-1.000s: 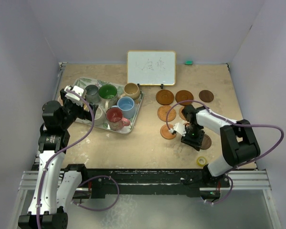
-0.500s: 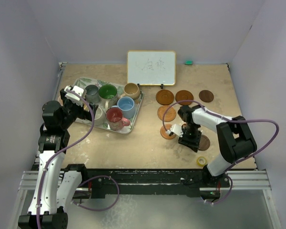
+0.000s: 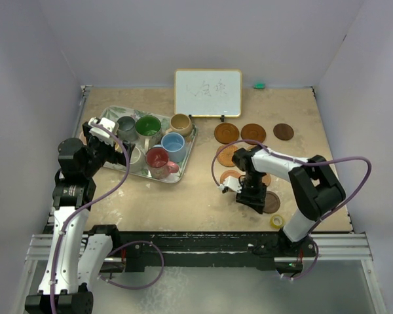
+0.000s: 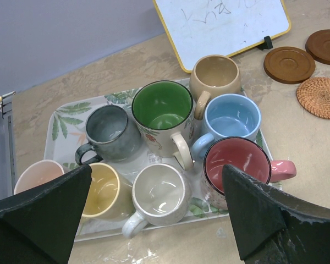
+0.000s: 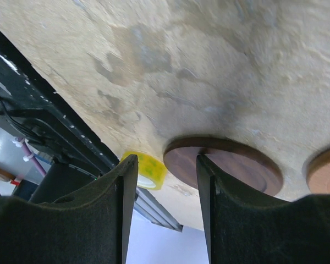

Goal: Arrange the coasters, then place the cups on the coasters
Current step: Move the cup to the center of the board.

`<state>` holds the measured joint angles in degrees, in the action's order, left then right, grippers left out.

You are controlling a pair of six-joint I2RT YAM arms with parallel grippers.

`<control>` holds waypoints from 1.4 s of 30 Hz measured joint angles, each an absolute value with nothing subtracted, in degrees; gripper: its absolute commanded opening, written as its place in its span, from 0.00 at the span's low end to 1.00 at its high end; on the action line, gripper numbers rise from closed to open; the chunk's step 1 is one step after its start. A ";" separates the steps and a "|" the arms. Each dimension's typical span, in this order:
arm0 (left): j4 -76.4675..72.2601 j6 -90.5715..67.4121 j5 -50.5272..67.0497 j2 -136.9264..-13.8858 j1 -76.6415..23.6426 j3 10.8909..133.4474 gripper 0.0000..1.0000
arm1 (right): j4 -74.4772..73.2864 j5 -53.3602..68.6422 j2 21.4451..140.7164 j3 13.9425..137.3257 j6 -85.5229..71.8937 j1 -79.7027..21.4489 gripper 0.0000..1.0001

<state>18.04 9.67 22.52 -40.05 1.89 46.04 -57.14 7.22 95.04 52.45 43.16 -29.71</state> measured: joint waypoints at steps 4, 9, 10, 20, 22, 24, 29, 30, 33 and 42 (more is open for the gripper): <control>18.04 9.72 22.52 -40.05 1.89 46.04 0.99 | -57.76 7.92 96.60 53.78 41.85 -32.75 0.50; 18.04 10.07 22.50 -40.05 1.89 46.04 0.99 | -58.39 8.64 98.80 55.94 39.66 -37.45 0.50; 18.04 10.07 22.50 -40.05 1.89 46.04 0.99 | -58.48 8.71 99.07 56.27 39.38 -38.35 0.50; 18.02 10.09 22.48 -40.05 2.00 46.02 0.99 | -56.05 11.66 100.16 59.55 37.21 -45.23 0.49; 18.04 10.07 22.48 -40.03 2.09 46.02 0.99 | -55.53 11.70 101.03 60.97 36.64 -46.28 0.49; 18.04 10.09 22.44 -40.01 2.15 46.02 0.99 | -55.35 11.73 101.58 61.73 36.45 -47.29 0.49; 18.06 10.11 22.39 -39.83 2.20 46.02 0.99 | -53.98 11.84 103.31 64.93 35.79 -49.15 0.49; 18.06 10.11 22.39 -39.83 2.20 46.02 0.99 | -53.63 11.86 103.53 65.43 35.66 -49.45 0.49; 18.06 10.20 22.35 -39.79 2.20 46.02 0.99 | -52.75 12.10 104.31 66.81 35.46 -50.39 0.49; 18.06 10.59 22.35 -39.51 2.20 46.00 0.99 | -52.80 12.47 104.97 67.70 35.31 -50.98 0.49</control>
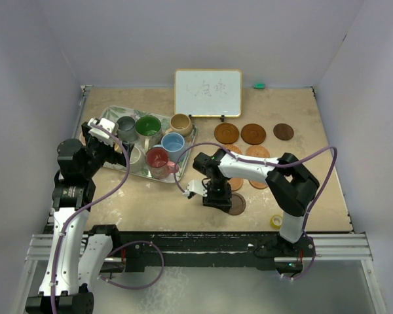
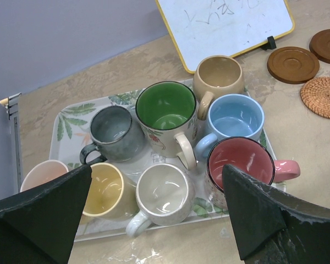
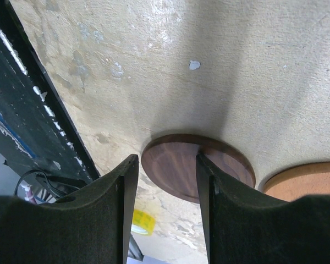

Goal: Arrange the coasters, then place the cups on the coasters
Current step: Move the cup to the center of the board.

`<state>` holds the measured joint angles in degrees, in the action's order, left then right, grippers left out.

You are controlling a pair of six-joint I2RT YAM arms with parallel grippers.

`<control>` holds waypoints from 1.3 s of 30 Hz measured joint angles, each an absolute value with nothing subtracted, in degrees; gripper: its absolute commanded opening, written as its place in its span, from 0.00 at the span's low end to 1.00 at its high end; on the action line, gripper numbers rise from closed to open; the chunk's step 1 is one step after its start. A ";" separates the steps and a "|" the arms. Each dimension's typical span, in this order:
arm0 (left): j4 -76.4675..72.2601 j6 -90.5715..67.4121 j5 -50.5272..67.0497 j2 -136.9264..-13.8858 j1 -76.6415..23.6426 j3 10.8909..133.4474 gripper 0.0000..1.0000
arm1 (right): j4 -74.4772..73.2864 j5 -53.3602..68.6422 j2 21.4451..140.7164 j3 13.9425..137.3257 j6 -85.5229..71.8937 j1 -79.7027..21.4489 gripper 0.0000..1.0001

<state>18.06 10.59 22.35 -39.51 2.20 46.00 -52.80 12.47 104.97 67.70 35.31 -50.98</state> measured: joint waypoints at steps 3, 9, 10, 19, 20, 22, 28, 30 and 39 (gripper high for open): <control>18.06 10.68 22.35 -39.51 2.20 46.00 0.99 | -52.84 12.58 104.97 67.70 35.33 -50.98 0.49; 18.06 10.68 22.35 -39.53 2.20 46.00 0.99 | -52.34 13.72 103.70 67.57 35.38 -50.98 0.52; 18.06 10.68 22.35 -39.53 2.20 45.98 0.99 | -52.31 13.91 102.91 67.55 35.33 -50.98 0.52; 18.06 10.68 22.35 -39.66 2.20 45.98 0.99 | -51.70 14.72 90.17 67.53 35.03 -44.10 0.60; 18.06 10.68 22.35 -39.64 2.20 45.98 0.99 | -51.51 14.59 89.36 67.53 35.00 -42.24 0.61; 18.06 10.68 22.35 -39.62 2.20 45.98 0.99 | -50.50 14.04 87.77 67.53 34.81 -37.45 0.63; 18.06 10.68 22.35 -39.62 2.20 45.98 0.99 | -46.44 10.48 85.03 68.36 33.56 -23.40 0.67; 18.06 10.68 22.35 -39.62 2.20 45.98 0.99 | -44.99 9.02 85.14 69.34 32.77 -19.51 0.68; 18.06 10.68 22.35 -39.62 2.20 45.98 0.99 | -38.19 3.49 94.39 80.82 24.18 -4.10 0.73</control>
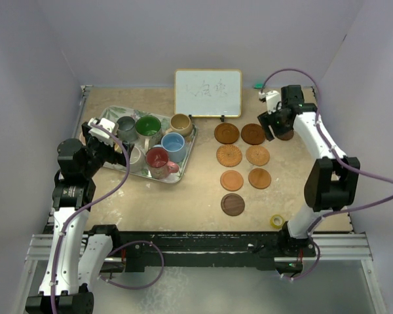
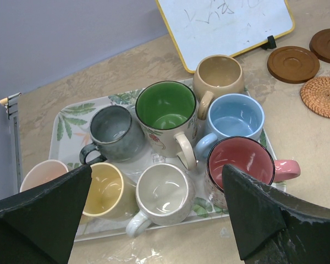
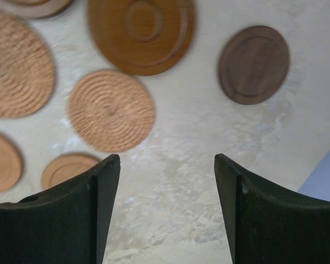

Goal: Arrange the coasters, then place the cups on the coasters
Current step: Move the cup to the center of the board.

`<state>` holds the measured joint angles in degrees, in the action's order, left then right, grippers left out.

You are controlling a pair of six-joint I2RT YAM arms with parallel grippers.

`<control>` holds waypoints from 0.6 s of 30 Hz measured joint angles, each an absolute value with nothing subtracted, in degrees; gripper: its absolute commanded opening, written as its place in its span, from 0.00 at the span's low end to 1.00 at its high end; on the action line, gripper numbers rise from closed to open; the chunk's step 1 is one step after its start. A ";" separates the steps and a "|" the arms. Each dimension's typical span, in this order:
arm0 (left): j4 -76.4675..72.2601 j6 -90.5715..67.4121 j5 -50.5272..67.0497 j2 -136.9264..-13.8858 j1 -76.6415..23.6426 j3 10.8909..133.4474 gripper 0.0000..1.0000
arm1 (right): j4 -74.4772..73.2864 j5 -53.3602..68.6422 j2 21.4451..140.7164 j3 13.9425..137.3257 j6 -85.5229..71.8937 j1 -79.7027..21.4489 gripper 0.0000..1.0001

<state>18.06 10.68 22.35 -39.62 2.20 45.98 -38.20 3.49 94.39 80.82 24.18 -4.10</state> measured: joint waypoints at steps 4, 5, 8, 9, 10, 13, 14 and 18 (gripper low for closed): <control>18.06 10.68 22.37 -39.62 2.20 45.98 0.99 | -36.71 1.32 101.69 86.78 19.05 -0.14 0.74; 18.06 10.68 22.37 -39.62 2.20 45.98 0.99 | -36.40 0.67 103.53 88.47 17.69 0.54 0.75; 18.06 10.68 22.37 -39.64 2.20 45.98 0.99 | -35.44 -0.84 108.60 93.43 13.96 1.83 0.75; 18.06 10.68 22.37 -39.66 2.22 45.98 0.99 | -35.29 -1.15 110.17 95.11 12.80 2.09 0.74; 18.06 10.68 22.37 -39.68 2.22 45.98 0.99 | -35.09 -1.56 111.61 96.64 11.81 2.37 0.75; 18.06 10.70 22.37 -39.92 2.22 45.95 0.99 | -34.98 -2.33 117.23 102.72 8.64 3.22 0.75; 18.06 10.70 22.37 -39.99 2.22 45.95 0.99 | -35.00 -2.39 118.54 104.09 8.16 3.40 0.75; 18.09 10.70 22.37 -40.32 2.22 45.95 0.99 | -35.73 -2.50 125.75 111.85 5.52 4.49 0.76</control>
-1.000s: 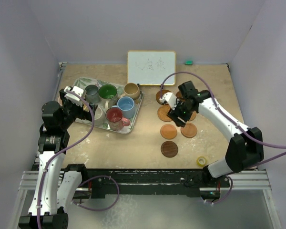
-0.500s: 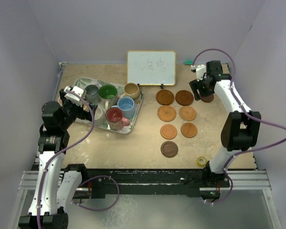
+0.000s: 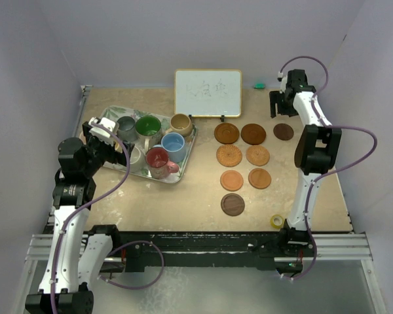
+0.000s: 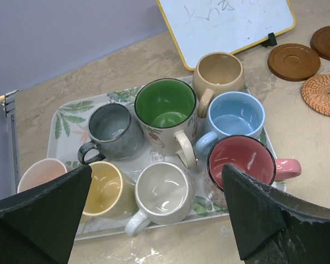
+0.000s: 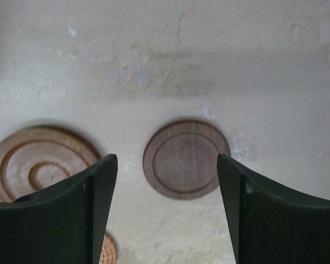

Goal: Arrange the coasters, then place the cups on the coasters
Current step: Move the cup to the center of the board.

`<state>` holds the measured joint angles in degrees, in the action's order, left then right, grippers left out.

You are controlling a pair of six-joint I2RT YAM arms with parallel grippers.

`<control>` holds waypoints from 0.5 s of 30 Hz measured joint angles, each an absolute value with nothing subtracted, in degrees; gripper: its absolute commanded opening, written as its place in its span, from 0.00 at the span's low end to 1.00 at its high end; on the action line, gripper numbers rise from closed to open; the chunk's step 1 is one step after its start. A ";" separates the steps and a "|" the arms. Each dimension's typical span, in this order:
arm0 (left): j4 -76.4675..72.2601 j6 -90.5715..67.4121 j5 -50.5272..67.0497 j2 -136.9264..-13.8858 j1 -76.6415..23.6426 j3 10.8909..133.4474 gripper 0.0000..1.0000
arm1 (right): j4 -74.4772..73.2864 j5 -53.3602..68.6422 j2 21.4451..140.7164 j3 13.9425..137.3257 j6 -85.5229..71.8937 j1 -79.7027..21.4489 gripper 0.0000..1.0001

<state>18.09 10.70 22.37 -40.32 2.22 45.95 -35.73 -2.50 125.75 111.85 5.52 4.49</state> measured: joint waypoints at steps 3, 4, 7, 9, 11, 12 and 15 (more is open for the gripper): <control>18.06 10.72 22.37 -40.51 2.22 45.95 0.99 | -36.25 -2.50 130.06 116.05 3.92 5.32 0.77; 18.06 10.74 22.37 -40.58 2.22 45.95 0.99 | -36.49 -2.52 131.15 117.08 3.46 5.58 0.77; 18.06 11.09 22.37 -40.82 2.24 45.95 0.99 | -37.39 -2.61 133.99 119.57 2.22 6.24 0.77; 18.06 11.14 22.37 -40.93 2.24 45.95 0.99 | -37.69 -3.03 135.55 120.75 1.56 6.59 0.76; 18.09 11.14 22.37 -40.99 2.24 45.95 0.99 | -37.87 -3.36 136.57 121.38 1.10 6.83 0.76; 18.09 11.16 22.37 -40.99 2.24 45.95 0.99 | -37.91 -3.44 137.05 121.64 0.89 6.87 0.76; 18.09 11.18 22.37 -41.01 2.24 45.95 0.99 | -38.52 -3.44 138.41 122.78 0.34 7.09 0.75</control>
<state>18.09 11.18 22.37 -41.01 2.24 45.95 -38.52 -3.44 138.41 122.78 0.34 7.09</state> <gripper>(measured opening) 0.985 0.760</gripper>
